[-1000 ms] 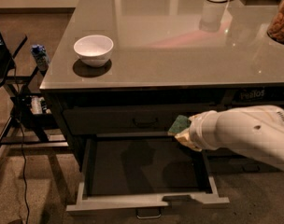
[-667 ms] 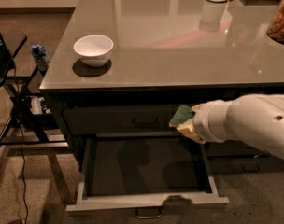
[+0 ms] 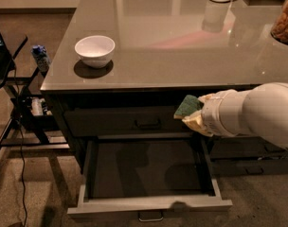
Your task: Pick sponge from middle drawer and place on counter
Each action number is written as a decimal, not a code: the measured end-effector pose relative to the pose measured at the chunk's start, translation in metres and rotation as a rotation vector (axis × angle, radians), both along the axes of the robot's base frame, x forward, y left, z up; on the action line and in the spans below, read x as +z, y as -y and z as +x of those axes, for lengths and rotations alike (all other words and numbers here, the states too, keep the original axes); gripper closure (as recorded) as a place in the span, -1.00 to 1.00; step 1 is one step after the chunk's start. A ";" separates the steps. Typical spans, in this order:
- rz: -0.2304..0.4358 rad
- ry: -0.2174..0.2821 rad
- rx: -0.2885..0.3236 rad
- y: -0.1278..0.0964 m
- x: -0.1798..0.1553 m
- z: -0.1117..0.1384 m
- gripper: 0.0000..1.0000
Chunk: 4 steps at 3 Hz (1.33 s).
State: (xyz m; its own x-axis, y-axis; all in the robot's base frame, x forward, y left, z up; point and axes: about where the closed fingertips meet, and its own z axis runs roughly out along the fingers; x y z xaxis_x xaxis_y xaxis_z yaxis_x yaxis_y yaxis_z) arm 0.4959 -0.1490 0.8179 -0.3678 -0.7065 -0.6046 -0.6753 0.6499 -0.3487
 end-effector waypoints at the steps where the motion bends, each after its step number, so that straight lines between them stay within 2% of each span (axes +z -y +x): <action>1: 0.022 0.014 0.004 -0.002 0.008 0.006 1.00; 2: 0.043 0.043 0.023 -0.002 0.028 0.022 1.00; 3: 0.047 0.064 0.059 -0.004 0.054 0.049 1.00; 4: 0.051 0.054 0.104 -0.019 0.064 0.082 1.00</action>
Offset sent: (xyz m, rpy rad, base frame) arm 0.0537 0.0001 0.0793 0.0687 -0.1231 0.0619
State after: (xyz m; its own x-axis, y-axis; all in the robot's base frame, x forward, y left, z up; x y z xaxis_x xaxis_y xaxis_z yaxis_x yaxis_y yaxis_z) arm 0.5777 -0.1298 0.8817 -0.2604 -0.7069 -0.6577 -0.7212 0.5953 -0.3543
